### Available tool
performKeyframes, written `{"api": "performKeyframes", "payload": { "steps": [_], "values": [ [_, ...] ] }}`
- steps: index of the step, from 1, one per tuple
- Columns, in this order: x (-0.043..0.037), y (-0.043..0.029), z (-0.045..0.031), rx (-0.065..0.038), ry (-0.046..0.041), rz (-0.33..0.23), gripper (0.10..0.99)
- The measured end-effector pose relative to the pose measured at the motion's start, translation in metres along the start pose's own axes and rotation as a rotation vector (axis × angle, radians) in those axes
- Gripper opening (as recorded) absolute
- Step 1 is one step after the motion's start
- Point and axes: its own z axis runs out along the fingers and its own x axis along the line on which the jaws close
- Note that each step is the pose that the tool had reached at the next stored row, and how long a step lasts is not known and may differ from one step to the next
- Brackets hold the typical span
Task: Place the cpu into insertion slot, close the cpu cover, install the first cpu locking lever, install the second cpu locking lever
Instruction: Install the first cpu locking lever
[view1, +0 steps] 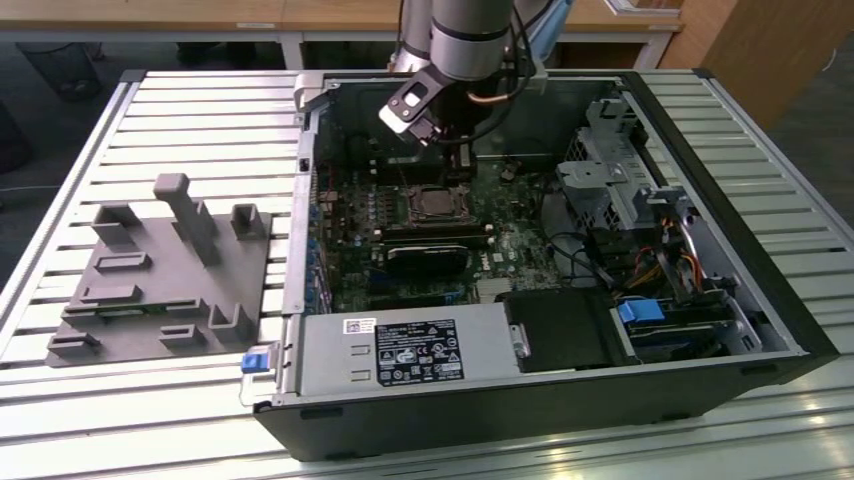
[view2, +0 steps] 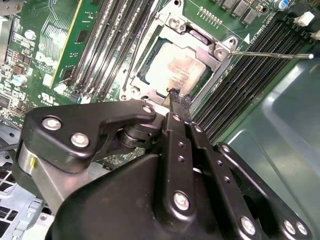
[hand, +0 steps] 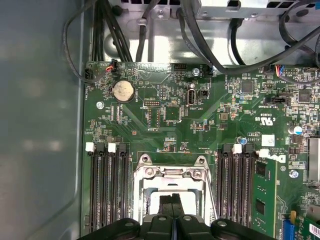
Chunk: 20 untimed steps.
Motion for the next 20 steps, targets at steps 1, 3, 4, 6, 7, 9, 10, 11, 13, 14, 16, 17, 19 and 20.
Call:
{"api": "performKeyframes", "payload": {
  "steps": [1, 3, 4, 6, 7, 9, 10, 11, 13, 14, 16, 17, 19, 20],
  "values": [
    [0.0000, 0.0000, -0.0005, 0.000, 0.0000, 0.000, 0.106],
    [0.0000, 0.0000, -0.0014, 0.000, -0.0001, 0.000, 0.106],
    [0.0000, 0.0001, -0.0018, 0.000, 0.0000, 0.000, 0.106],
    [0.0000, 0.0001, -0.0027, 0.000, 0.0000, 0.000, 0.106],
    [0.0000, 0.0001, -0.0032, 0.000, 0.0000, 0.000, 0.106],
    [0.0001, 0.0002, -0.0040, 0.000, 0.0000, 0.000, 0.106],
    [0.0001, 0.0002, -0.0044, 0.000, 0.0000, 0.000, 0.106],
    [0.0001, 0.0002, -0.0047, 0.000, 0.0000, 0.000, 0.106],
    [0.0001, 0.0002, -0.0054, 0.000, 0.0000, 0.000, 0.106],
    [0.0001, 0.0002, -0.0058, 0.000, 0.0000, 0.000, 0.106],
    [0.0001, 0.0003, -0.0067, 0.000, 0.0000, 0.000, 0.106],
    [0.0001, 0.0003, -0.0070, 0.000, 0.0001, 0.000, 0.106],
    [0.0001, 0.0003, -0.0078, 0.000, 0.0000, 0.000, 0.106],
    [0.0001, 0.0003, -0.0083, 0.000, 0.0000, 0.000, 0.106]
  ]
}}
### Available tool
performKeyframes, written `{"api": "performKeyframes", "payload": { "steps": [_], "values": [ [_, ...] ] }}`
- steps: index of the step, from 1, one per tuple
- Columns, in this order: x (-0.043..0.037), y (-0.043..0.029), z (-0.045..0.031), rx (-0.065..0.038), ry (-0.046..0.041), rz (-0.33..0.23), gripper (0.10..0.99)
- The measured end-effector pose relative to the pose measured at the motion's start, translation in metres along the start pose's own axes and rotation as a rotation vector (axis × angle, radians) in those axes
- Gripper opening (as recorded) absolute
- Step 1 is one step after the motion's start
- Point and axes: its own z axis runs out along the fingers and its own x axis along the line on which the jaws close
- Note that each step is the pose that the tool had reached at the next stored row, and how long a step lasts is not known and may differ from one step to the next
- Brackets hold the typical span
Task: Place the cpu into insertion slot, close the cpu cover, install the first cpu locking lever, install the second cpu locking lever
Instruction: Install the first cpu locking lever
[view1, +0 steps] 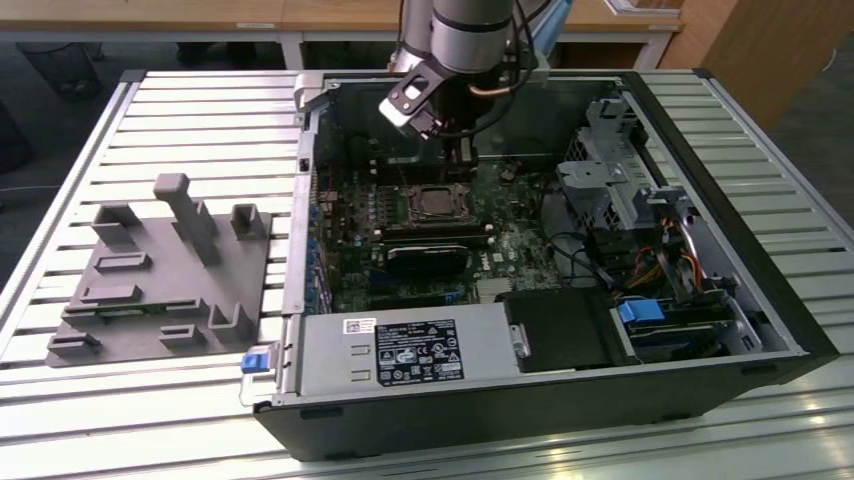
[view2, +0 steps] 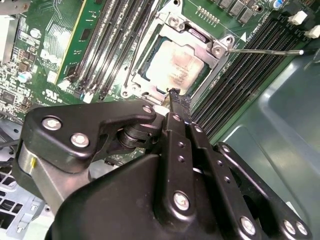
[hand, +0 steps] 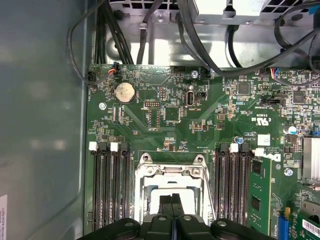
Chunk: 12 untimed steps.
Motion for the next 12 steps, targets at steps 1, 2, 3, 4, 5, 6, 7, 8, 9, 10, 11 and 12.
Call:
{"api": "performKeyframes", "payload": {
  "steps": [1, 2, 3, 4, 5, 6, 7, 8, 9, 10, 11, 12],
  "values": [
    [0.0000, 0.0000, -0.0004, 0.000, 0.0000, 0.000, 0.106],
    [0.0000, 0.0000, -0.0009, 0.000, 0.0000, 0.000, 0.106],
    [0.0000, 0.0000, -0.0015, 0.000, 0.0000, 0.000, 0.106],
    [0.0000, 0.0001, -0.0021, 0.000, 0.0000, 0.000, 0.106],
    [0.0000, 0.0001, -0.0028, 0.000, 0.0001, 0.000, 0.106],
    [0.0000, 0.0001, -0.0034, 0.000, 0.0000, 0.000, 0.106],
    [0.0001, 0.0001, -0.0040, 0.000, 0.0000, 0.000, 0.106],
    [0.0001, 0.0001, -0.0048, 0.000, 0.0002, 0.000, 0.106],
    [0.0001, 0.0001, -0.0060, 0.000, 0.0001, 0.000, 0.106],
    [0.0001, 0.0002, -0.0076, 0.000, 0.0000, 0.000, 0.106],
    [0.0001, 0.0002, -0.0085, 0.000, 0.0001, 0.000, 0.106],
    [0.0002, 0.0002, -0.0085, 0.000, 0.0003, -0.001, 0.106]
  ]
}}
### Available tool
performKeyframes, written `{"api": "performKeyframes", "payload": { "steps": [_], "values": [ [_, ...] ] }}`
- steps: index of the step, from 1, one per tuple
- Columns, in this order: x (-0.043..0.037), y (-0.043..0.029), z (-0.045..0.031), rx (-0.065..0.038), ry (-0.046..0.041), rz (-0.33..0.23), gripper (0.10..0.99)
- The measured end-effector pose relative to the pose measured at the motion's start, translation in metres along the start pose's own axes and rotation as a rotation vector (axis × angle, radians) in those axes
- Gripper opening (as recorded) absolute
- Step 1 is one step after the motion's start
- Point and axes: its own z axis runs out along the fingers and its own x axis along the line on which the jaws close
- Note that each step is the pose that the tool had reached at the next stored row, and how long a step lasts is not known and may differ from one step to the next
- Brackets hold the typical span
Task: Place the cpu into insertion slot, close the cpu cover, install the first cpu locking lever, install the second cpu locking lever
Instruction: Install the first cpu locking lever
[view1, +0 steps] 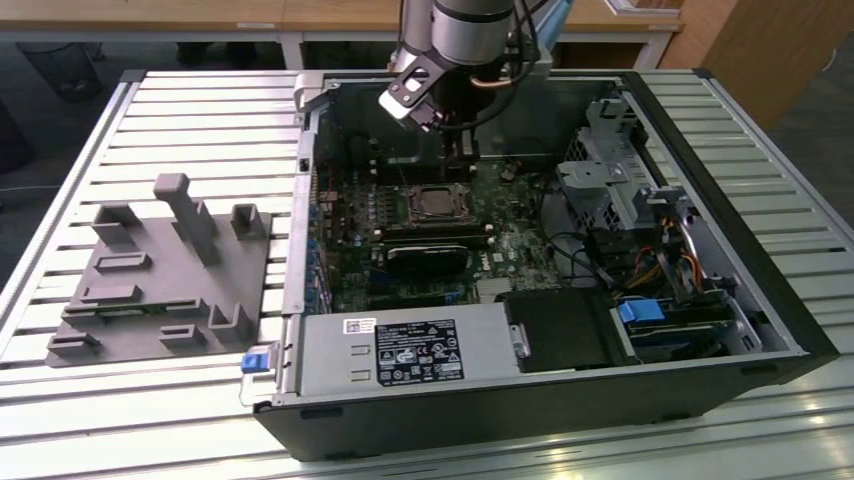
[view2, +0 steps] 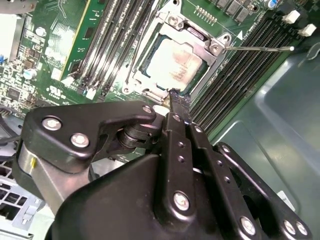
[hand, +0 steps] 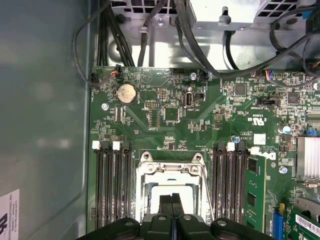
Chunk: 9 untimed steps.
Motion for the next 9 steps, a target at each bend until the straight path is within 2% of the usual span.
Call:
{"api": "performKeyframes", "payload": {
  "steps": [4, 9],
  "values": [
    [-0.0001, 0.0000, -0.0001, 0.001, 0.0001, -0.043, 0.106],
    [-0.0001, 0.0000, -0.0001, 0.002, 0.0011, -0.134, 0.106]
  ]
}}
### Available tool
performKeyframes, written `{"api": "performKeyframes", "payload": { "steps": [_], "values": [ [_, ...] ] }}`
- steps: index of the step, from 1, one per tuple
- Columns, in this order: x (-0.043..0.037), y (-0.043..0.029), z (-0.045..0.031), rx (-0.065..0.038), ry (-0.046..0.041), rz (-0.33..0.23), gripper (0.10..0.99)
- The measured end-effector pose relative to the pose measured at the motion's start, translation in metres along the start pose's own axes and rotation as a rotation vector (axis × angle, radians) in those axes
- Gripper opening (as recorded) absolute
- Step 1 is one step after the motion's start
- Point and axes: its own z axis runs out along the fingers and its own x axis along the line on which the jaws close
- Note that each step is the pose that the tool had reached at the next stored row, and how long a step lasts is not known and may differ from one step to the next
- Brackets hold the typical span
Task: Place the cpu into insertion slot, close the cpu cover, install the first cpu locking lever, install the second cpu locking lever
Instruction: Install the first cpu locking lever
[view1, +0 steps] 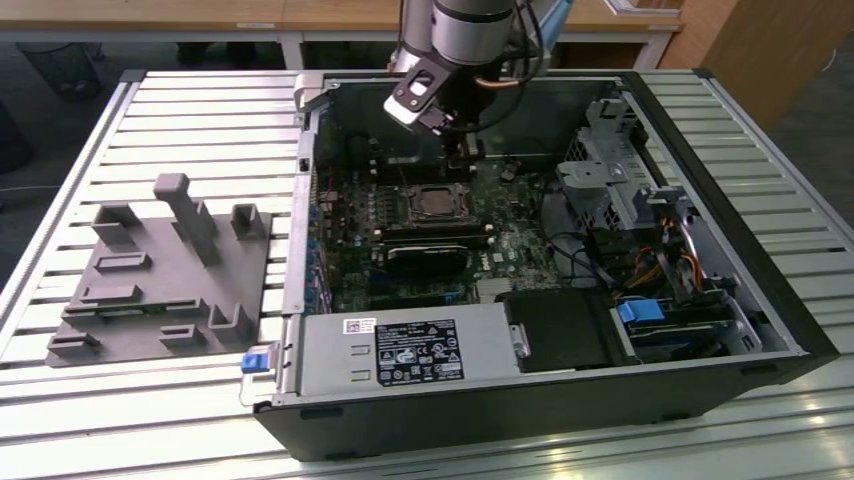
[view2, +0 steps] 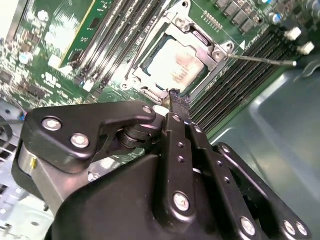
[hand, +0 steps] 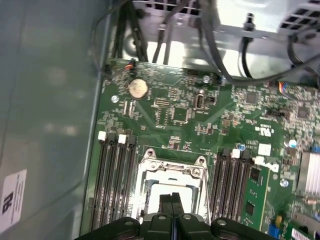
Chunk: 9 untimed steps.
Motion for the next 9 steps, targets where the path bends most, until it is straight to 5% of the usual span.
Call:
{"api": "performKeyframes", "payload": {
  "steps": [9],
  "values": [
    [0.0000, 0.0000, 0.0001, 0.002, 0.0016, -0.163, 0.106]
  ]
}}
